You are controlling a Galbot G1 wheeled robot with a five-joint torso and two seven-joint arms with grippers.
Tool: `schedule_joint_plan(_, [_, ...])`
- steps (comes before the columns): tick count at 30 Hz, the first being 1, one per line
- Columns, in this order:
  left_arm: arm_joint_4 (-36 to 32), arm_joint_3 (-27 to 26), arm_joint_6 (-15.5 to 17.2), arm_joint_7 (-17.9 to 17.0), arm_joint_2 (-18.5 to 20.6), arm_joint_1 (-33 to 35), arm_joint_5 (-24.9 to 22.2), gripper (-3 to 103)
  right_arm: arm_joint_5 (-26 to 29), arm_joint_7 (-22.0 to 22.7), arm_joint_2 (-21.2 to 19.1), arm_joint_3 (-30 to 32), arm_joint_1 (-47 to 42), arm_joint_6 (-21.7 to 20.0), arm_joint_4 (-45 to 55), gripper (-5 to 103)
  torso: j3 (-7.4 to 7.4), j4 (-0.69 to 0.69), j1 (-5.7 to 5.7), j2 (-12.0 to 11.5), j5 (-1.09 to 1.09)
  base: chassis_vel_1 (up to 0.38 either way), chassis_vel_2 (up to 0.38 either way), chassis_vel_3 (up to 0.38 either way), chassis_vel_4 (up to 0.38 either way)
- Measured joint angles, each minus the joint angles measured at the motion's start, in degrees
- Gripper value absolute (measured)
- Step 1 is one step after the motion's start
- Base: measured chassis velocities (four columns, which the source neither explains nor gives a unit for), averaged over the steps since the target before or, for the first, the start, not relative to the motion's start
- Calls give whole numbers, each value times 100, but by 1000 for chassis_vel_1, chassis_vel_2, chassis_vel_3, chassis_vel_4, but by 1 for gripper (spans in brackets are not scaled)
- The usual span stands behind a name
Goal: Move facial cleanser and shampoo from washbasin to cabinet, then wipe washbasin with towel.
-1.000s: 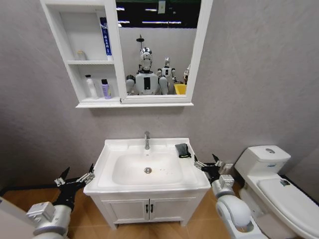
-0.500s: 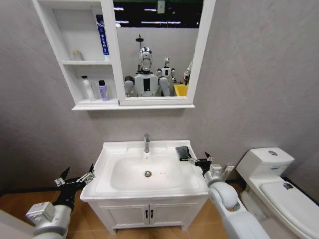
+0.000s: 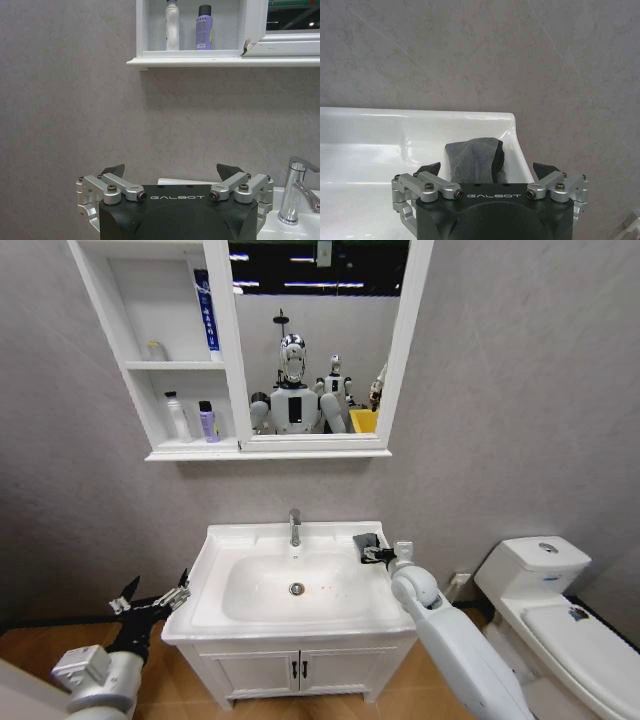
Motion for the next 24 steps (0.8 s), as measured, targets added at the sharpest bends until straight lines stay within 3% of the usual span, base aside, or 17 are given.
schedule_joint_plan(9, [0, 0, -1, 2, 0, 0, 0, 100, 401, 460, 36, -83, 513, -413, -471, 100, 0, 0, 0, 0, -1, 0, 0, 0, 0])
schedule_joint_plan(24, [0, 0, -1, 2, 0, 0, 0, 100, 840, 331, -3, -337, 1122, -412, -1310, 100, 0, 0, 0, 0, 0, 0, 0, 0, 0])
